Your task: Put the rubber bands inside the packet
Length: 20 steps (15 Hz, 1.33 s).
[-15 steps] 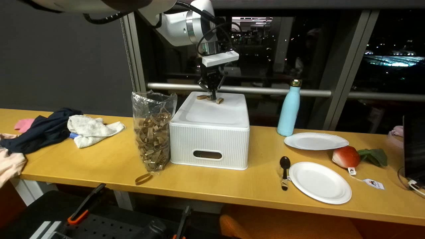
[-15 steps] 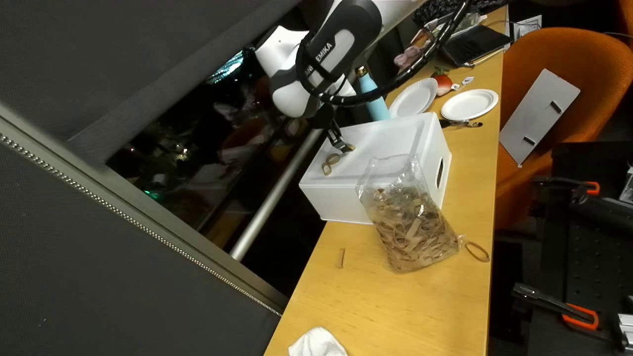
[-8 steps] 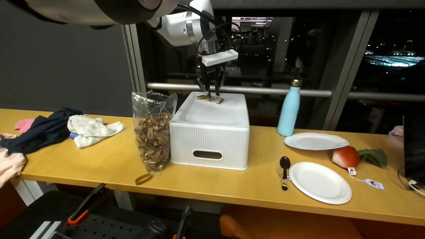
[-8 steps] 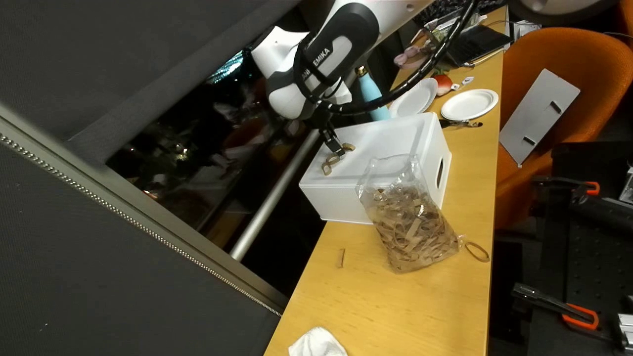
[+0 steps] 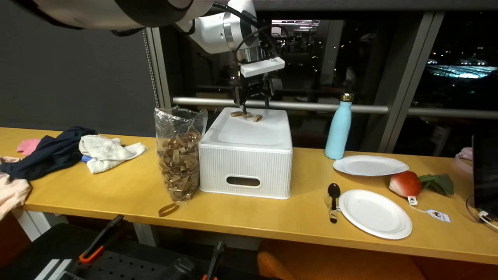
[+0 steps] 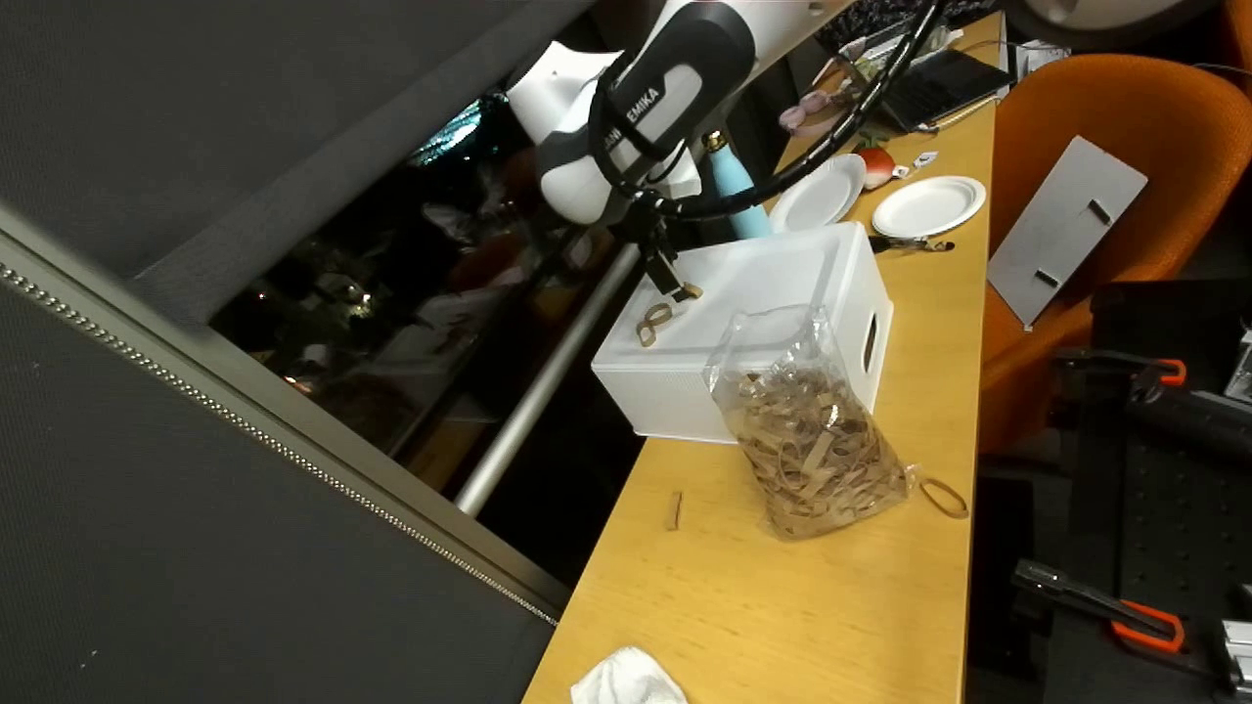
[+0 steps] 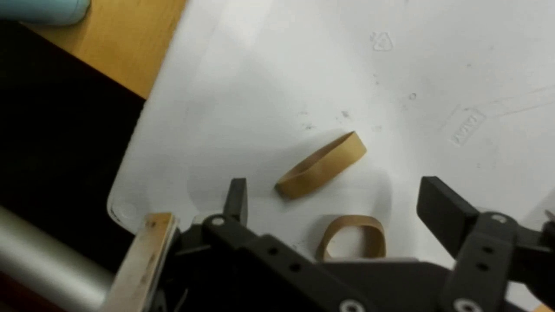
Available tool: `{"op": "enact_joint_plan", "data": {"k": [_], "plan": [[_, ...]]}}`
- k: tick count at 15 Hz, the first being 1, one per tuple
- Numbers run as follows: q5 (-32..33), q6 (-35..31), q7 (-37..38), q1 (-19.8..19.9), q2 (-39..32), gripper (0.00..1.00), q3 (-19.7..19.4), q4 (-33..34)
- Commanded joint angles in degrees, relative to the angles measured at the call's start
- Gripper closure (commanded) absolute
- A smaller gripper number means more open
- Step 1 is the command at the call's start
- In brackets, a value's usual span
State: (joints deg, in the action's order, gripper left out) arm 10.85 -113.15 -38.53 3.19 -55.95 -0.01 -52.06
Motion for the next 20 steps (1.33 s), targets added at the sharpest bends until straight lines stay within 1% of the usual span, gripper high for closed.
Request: {"op": "enact_joint_plan", "data": {"k": [1, 6, 10, 11, 12, 13, 14, 18, 20], "plan": [[-0.25, 0.46, 3.62, 0.24, -0.60, 0.00, -0.39, 0.96], [-0.45, -0.27, 6.19, 0.53, -1.34, 0.00, 0.09, 1.00], [-0.49, -0.60, 6.47, 0.58, -2.41, 0.00, 0.33, 1.32], [-0.43, -0.77, 6.50, 0.51, -2.52, 0.15, 0.36, 1.33], [-0.43, -0.80, 6.53, 0.48, -2.61, 0.26, 0.41, 1.36], [-0.42, -0.90, 6.60, 0.43, -2.62, 0.32, 0.45, 1.31], [-0.42, -0.99, 6.64, 0.34, -2.52, 0.42, 0.51, 1.19], [-0.47, -1.21, 6.54, -0.19, -2.00, 0.73, 0.97, 1.06], [-0.72, -1.38, 6.39, -0.24, -2.05, 0.86, 1.22, 1.11]]}}
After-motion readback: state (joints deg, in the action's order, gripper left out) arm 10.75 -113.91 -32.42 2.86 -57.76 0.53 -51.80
